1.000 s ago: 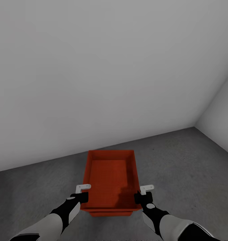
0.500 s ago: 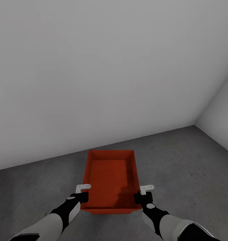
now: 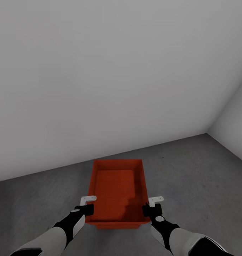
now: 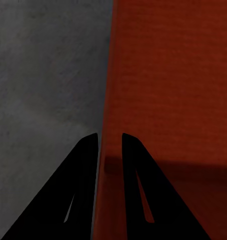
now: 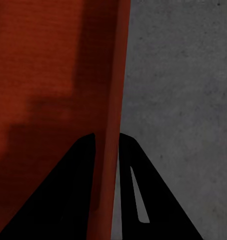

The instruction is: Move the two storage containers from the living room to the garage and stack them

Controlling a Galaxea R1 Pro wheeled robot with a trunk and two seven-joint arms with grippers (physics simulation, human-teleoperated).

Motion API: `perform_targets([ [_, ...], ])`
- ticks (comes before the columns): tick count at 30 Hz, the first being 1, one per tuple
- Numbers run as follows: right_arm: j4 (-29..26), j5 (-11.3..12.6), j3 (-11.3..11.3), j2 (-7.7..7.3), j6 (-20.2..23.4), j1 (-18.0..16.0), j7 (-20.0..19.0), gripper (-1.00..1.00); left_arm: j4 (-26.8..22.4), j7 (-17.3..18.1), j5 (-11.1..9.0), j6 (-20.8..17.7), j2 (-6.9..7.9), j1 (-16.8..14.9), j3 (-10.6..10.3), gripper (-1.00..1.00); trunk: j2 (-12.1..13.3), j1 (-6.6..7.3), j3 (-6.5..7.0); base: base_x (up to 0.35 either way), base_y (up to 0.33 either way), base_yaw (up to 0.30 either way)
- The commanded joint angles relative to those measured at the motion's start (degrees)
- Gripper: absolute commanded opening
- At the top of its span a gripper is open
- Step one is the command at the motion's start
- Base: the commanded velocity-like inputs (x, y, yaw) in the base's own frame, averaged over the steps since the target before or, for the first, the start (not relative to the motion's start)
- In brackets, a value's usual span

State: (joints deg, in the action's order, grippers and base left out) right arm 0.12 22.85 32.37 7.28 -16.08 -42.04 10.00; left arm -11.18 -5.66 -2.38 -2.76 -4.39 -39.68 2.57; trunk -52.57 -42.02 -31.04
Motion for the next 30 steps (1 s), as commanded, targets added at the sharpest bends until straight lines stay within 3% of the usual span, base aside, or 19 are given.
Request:
perform_targets([
  [1,-0.03,-0.58,-2.02,0.01,0.17,0.02,-0.15,-1.00,-0.67,-1.19,-1.52,3.90,-0.01,-0.05,3.67,-1.00,-0.04,-0.02,-0.05,0.148,0.000,0.000],
  [30,-0.03,-0.60,-2.02,0.01,0.17,0.02,-0.15,-1.00,-0.54,-1.21,-1.65,3.90,-0.24,-0.05,3.66,-1.00,-0.04,-0.02,-0.05,0.026,0.000,0.000],
])
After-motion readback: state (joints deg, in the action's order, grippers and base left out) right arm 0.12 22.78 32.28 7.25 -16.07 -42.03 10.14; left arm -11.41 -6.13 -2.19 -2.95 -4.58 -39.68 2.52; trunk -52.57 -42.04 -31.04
